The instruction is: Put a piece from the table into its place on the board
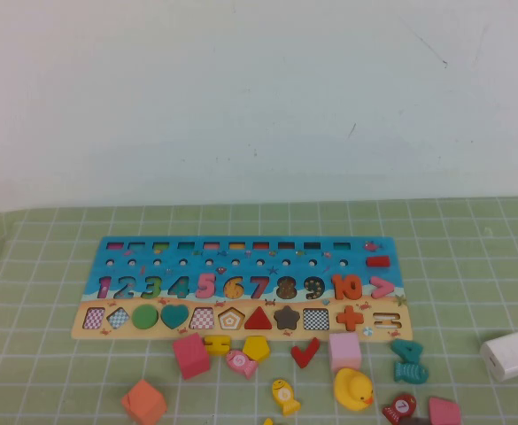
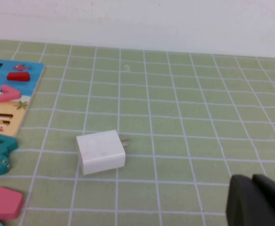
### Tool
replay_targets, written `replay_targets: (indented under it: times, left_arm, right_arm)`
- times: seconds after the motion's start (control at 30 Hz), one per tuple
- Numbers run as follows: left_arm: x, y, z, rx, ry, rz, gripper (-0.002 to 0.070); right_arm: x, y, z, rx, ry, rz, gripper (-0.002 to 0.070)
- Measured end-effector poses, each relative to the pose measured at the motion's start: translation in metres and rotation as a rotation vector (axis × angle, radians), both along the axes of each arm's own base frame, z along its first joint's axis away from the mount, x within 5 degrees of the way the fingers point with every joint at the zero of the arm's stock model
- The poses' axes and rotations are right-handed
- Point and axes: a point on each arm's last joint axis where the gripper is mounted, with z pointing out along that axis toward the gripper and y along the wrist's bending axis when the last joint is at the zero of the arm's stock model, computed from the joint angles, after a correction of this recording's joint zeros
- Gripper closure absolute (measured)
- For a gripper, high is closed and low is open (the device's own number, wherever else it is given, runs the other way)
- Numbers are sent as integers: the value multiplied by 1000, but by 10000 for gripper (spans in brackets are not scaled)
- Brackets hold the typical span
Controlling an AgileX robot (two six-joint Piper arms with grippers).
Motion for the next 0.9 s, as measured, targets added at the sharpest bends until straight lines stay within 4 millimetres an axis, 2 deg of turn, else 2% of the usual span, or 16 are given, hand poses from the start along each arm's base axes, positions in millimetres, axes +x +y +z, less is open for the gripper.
replay_targets:
  times: [0.9]
  left_arm:
    - [0, 0, 0, 0, 2, 0, 676]
  right_arm:
    - [0, 1, 0, 26, 0, -3, 678]
